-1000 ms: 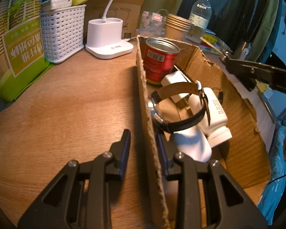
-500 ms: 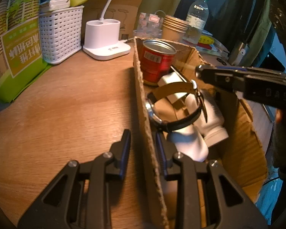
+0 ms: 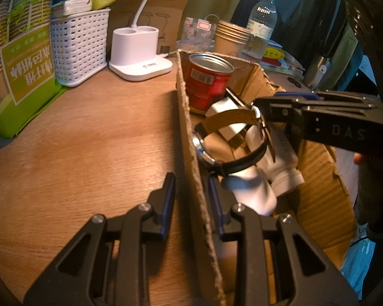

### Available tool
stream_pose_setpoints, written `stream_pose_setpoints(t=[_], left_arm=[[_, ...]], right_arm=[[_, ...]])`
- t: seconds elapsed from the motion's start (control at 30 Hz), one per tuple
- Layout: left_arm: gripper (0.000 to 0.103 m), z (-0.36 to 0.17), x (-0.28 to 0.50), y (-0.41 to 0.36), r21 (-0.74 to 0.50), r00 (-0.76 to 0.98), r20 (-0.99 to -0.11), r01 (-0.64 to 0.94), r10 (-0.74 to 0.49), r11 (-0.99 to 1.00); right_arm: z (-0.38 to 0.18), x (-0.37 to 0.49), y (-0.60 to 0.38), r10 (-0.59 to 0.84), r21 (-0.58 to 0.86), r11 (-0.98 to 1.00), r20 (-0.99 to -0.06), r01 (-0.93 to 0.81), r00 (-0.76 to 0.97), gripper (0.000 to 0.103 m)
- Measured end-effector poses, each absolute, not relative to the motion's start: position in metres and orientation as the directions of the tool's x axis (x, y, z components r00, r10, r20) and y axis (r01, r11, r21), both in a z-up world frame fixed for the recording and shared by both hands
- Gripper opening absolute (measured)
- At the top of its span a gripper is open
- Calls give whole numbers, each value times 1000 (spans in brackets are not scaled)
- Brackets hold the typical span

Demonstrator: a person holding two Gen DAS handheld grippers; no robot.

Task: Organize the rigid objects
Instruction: 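Lower the car key into the box and open the right tool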

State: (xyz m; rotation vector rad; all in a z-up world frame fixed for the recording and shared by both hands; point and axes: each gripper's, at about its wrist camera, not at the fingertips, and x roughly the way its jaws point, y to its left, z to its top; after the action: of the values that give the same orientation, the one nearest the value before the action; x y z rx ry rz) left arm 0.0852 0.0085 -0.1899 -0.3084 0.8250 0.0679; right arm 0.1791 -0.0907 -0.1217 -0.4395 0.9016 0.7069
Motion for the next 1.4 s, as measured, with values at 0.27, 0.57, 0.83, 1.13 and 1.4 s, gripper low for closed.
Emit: stream_pose_setpoints(t=[0.27,0.57,0.83,1.13,1.4], left_arm=[[27,-190,85,8,-241,678,-733,-180,-57,954],[27,-190,86,8,-240,677,-734,-181,-56,954],[27,-190,86,10,-233,676,-736,-186,-48,955],[27,-190,86,10,-224,675,-737,-192,-37,955],[29,-190,86,12,-226,678,-734,-198,-33,954]], right_arm=[[-120,175,-93,376,-48,691,-828,-721,416,40],[-112,167,-102,390,-40,694,-818,-718,423,41],[-104,157,-113,399,-39,703,-805,-711,439,42],[-99,142,-130,402,-36,719,-794,-694,457,43],[-90,127,-150,404,-32,742,-775,-669,485,46]])
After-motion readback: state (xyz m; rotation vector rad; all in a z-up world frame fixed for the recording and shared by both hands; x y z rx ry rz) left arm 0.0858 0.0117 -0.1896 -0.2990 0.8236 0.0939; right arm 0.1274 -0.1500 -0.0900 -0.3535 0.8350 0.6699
